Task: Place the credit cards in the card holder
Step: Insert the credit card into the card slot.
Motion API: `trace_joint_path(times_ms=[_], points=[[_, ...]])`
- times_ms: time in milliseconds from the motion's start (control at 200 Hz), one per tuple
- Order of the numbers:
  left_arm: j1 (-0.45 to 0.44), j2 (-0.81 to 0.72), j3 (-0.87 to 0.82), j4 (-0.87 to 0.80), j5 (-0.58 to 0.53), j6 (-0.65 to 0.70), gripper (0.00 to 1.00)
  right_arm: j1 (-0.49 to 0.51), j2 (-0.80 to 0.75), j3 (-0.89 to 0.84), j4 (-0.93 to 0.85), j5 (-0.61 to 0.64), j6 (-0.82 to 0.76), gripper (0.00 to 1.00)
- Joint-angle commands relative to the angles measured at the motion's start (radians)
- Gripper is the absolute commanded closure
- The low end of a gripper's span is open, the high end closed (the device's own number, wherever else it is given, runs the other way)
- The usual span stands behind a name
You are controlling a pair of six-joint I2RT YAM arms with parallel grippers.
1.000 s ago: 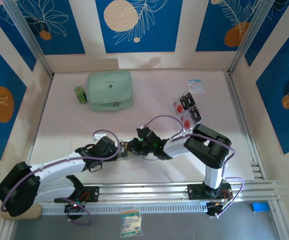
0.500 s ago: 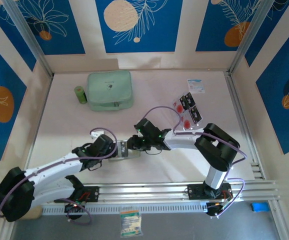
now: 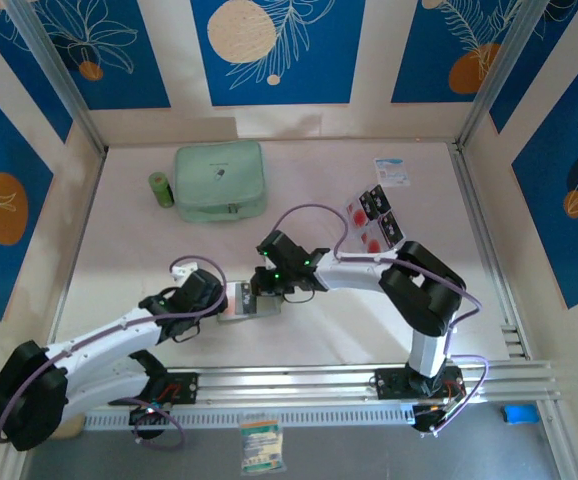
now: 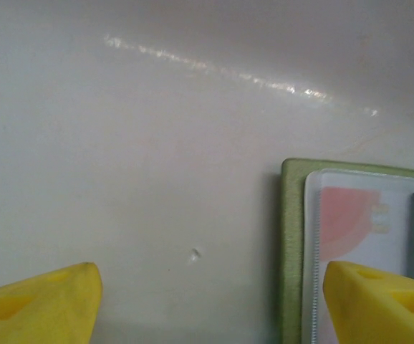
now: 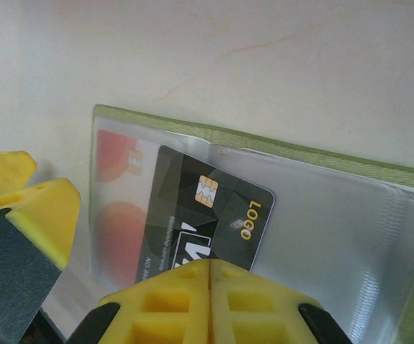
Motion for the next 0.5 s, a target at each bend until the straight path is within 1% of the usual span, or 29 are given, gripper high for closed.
trace_joint_path(times_ms=[0,315,495], points=[[0.01,0.008,-0.014,0.018,0.015,-0.018,0.19,0.015,0.039,0.043,-0.054,0.004,-0.029,0.92],[0.015,0.024,-0.024,0.041,0.031,-0.007,0.19,0.048,0.147,0.13,-0.087,-0.021,-0.02,0.95],[0.015,0.024,-0.02,0.043,0.033,-0.003,0.18,0.053,0.156,0.156,-0.074,-0.053,-0.005,0.95]])
